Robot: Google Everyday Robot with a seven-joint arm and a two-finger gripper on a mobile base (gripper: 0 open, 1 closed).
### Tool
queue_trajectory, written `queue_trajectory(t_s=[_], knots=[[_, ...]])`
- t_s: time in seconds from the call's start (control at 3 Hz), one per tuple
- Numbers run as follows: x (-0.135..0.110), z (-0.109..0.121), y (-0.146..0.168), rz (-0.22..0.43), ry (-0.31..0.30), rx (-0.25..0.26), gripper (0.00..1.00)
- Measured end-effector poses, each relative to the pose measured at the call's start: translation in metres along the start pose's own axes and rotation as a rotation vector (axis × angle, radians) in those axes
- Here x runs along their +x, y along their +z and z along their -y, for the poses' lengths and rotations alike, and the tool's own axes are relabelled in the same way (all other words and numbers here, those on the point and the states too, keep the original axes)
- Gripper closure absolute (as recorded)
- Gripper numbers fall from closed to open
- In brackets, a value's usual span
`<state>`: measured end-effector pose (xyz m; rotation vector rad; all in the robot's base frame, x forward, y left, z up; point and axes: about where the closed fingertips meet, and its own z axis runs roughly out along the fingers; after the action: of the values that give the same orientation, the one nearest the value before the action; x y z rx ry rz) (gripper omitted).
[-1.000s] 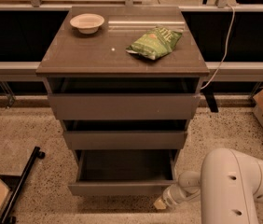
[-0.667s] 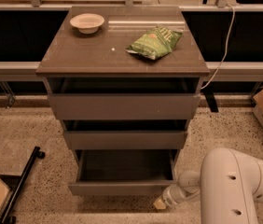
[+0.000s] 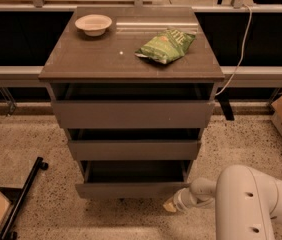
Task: Close bottom drawer
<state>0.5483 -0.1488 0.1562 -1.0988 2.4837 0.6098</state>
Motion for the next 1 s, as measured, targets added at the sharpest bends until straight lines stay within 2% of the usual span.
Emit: queue_trajectory(t_s=[0.33,0.67,1.0], knots=[[0.000,0.000,0.008,-0.001,-0.004,0.006,1.00],[-0.007,0.017,0.023,0.026,-0.031,0.020,1.00],[-0.029,0.055,0.029,0.039,-0.063,0.076,0.81]])
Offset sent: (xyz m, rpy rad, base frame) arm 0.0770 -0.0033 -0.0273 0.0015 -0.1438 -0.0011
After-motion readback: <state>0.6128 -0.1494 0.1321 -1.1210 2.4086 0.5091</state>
